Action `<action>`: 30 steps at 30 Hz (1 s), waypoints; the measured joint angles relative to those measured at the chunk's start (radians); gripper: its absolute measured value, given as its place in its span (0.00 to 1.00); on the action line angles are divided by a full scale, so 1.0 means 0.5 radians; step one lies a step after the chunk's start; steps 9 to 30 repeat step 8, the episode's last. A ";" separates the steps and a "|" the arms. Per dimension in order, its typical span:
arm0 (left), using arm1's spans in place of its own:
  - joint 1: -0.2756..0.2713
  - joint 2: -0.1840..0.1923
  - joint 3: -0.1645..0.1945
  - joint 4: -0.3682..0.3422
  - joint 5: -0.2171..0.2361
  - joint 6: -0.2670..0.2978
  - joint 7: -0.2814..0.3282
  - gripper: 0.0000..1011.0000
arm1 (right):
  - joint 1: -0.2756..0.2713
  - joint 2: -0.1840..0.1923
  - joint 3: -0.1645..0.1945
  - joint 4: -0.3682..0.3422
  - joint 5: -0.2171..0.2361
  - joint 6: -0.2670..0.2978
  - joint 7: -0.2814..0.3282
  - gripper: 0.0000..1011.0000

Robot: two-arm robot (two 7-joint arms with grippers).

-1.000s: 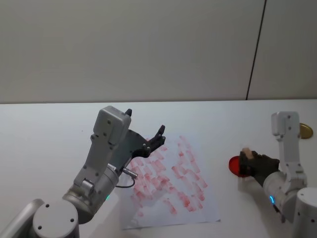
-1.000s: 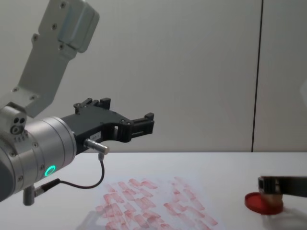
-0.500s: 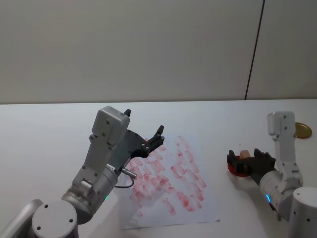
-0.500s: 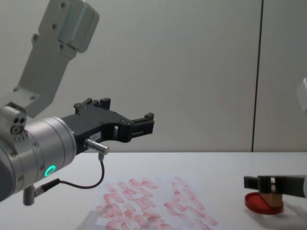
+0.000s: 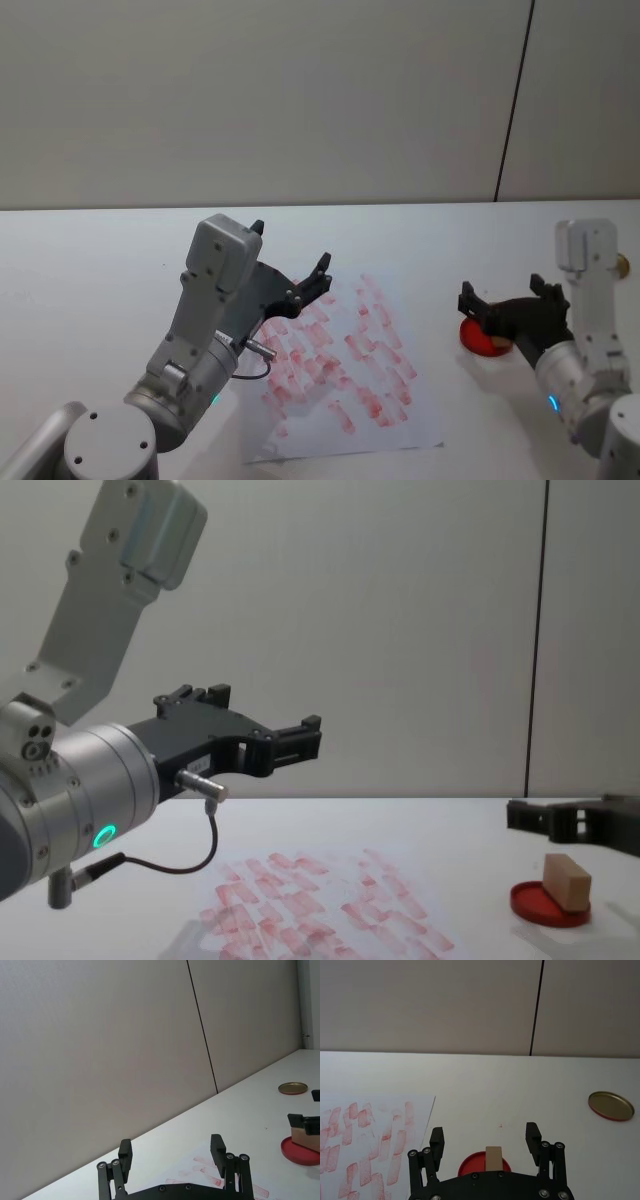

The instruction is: Use the one hand to pick up the stamp and affix it onto the A4 paper.

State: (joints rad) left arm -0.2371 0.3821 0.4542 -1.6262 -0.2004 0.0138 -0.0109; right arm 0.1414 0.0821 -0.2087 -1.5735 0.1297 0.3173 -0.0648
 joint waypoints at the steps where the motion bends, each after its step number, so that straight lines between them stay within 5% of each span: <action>1: 0.000 0.000 0.000 0.000 0.000 0.000 0.000 0.98 | -0.011 0.005 -0.001 -0.020 -0.006 -0.015 0.001 0.99; 8: 0.000 0.000 0.000 0.000 0.000 0.000 0.000 0.98 | -0.114 0.051 -0.002 -0.161 -0.055 -0.138 0.012 0.99; 30: 0.000 0.000 0.000 0.000 0.000 0.000 0.000 0.98 | -0.114 0.051 -0.002 -0.161 -0.055 -0.138 0.012 0.99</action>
